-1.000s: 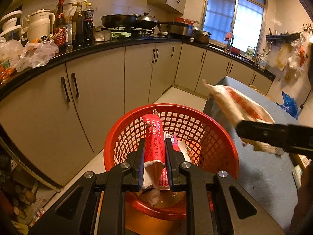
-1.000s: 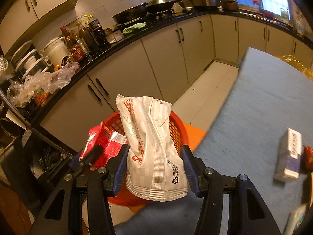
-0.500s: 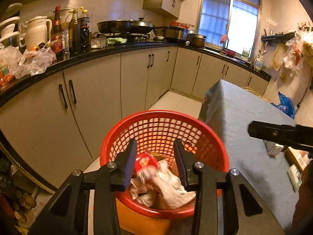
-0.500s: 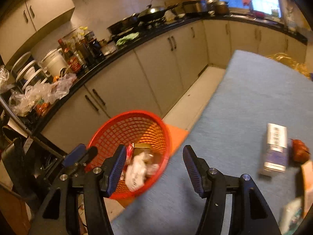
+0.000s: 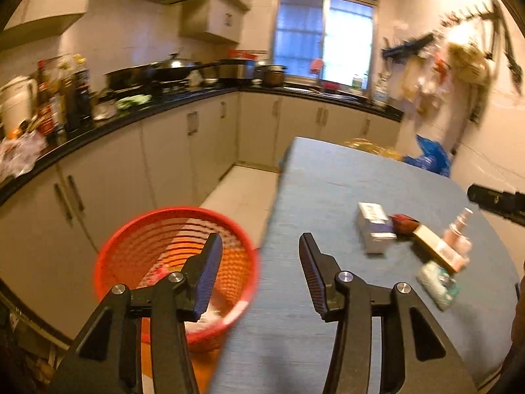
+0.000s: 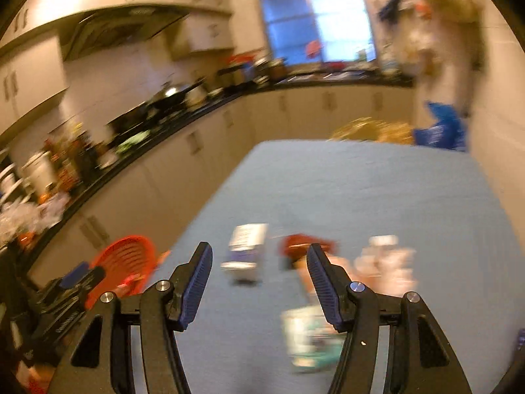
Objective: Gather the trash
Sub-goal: 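Grasp the tissue pack with the left tool while the right tool grasps the spray bottle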
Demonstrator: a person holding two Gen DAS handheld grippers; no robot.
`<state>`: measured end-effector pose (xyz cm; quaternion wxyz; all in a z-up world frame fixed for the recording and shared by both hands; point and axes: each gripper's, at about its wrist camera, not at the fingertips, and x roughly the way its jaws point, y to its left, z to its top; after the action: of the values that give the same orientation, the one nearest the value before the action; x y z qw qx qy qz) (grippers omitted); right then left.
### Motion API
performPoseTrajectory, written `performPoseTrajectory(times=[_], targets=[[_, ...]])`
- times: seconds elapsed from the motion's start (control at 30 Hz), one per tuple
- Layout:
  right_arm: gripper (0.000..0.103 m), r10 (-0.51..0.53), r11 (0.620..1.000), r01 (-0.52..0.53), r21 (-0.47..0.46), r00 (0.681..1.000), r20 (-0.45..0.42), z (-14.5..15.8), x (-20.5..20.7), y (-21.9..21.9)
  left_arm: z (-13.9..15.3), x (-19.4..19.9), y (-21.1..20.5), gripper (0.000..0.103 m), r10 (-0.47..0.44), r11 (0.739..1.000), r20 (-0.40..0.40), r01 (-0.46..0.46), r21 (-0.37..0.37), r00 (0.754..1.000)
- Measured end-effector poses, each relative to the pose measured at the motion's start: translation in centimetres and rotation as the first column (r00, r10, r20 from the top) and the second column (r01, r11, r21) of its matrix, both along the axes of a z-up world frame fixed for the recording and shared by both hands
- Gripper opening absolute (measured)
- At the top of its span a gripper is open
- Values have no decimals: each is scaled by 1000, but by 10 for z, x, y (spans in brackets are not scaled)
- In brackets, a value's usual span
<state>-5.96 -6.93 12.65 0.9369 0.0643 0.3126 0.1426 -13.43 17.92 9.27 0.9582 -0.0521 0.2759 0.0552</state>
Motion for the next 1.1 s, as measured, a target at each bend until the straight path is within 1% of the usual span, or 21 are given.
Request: performPoseTrajectory(times=[0.07,0.13,0.27,0.4,0.47,0.53,0.6,0.63,0.67,0.7,0.83,0.87,0.93,1.1], targets=[[68,-81,996,82,-27,996,24,0,1,-30,1,5,-20,50,-46,999,-13,46,6,999],[69,-130,990,130,-61,992,5,-7,10,-48,1,11,-41,50,-91,996,-27,91,3,995],[69,-139,988,136,-66,989,-46,-27,34,-63,-1,20,-86,52,-189,982,-61,189,-6,980],[69,-123,990,116,-83,988,-89,-50,55,-64,-7,23,-120,54,-249,968,-91,252,16,964],[68,-117,989,108,-101,989,-91,-59,62,-62,-11,26,-133,59,-272,961,-112,277,24,956],[63,-108,989,98,-108,990,-92,-65,64,-62,-16,29,-143,60,-290,955,-135,296,27,948],[49,-95,990,84,-111,991,-98,-70,66,-60,-19,33,-152,60,-300,951,-153,309,33,942],[43,-94,990,83,-113,991,-98,-72,66,-59,-21,34,-155,60,-303,950,-159,312,34,940],[32,-91,990,79,-113,991,-98,-73,67,-60,-23,36,-159,61,-306,948,-167,315,34,937],[28,-80,992,70,-102,992,-98,-74,67,-61,-24,37,-161,61,-307,948,-173,317,33,936],[26,-66,996,61,-71,995,-78,-75,64,-68,-30,43,-173,61,-313,946,-202,325,24,928],[23,-62,997,58,-52,995,-75,-75,63,-71,-30,44,-176,61,-314,945,-208,326,27,926],[23,-57,998,57,5,996,-67,-74,62,-82,-32,48,-181,62,-312,945,-219,326,30,924],[23,-54,991,61,119,997,-56,-67,58,-104,-37,54,-200,66,-306,946,-249,323,33,919]])
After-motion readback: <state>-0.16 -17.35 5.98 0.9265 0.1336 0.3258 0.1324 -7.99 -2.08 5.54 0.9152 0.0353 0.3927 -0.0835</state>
